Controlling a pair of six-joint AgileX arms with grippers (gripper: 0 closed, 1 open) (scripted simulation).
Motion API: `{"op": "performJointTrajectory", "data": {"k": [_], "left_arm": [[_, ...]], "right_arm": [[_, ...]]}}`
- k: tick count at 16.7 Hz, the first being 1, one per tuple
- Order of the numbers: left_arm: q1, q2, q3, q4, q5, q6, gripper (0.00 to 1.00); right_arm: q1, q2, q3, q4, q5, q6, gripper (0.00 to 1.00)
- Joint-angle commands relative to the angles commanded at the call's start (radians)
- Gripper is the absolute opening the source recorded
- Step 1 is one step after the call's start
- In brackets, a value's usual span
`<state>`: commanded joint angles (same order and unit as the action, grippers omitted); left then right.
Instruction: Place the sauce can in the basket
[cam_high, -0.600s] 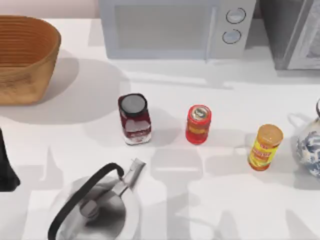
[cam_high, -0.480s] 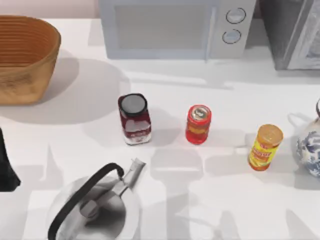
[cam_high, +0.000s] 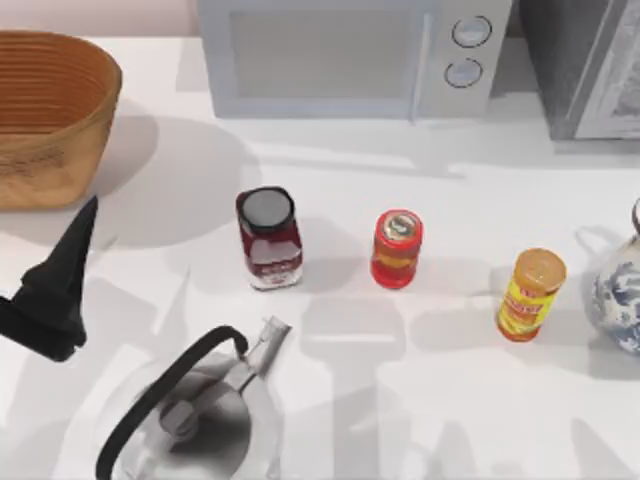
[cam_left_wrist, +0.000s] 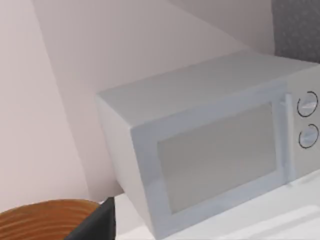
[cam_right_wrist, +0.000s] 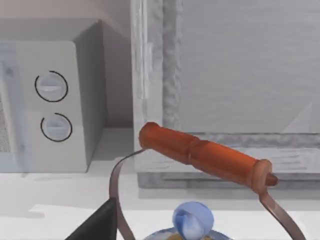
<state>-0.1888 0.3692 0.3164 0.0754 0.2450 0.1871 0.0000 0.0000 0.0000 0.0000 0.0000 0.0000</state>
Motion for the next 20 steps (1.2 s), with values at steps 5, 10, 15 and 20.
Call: {"op": "performJointTrajectory", "data": {"k": [5, 10, 15, 20], "left_arm": [[-0.099, 0.489, 0.249, 0.058, 0.182, 0.155, 1.0], [-0.159, 0.81, 0.417, 0.157, 0.347, 0.305, 1.0], [-0.167, 1.215, 0.558, 0.242, 0.483, 0.406, 1.0], [-0.184, 1.592, 0.651, 0.265, 0.608, 0.427, 1.0]], "right_arm": [[0.0, 0.0, 0.0, 0.0, 0.0, 0.0, 1.0], [0.0, 0.0, 0.0, 0.0, 0.0, 0.0, 1.0], [0.0, 0.0, 0.0, 0.0, 0.0, 0.0, 1.0], [0.0, 0.0, 0.0, 0.0, 0.0, 0.0, 1.0]]}}
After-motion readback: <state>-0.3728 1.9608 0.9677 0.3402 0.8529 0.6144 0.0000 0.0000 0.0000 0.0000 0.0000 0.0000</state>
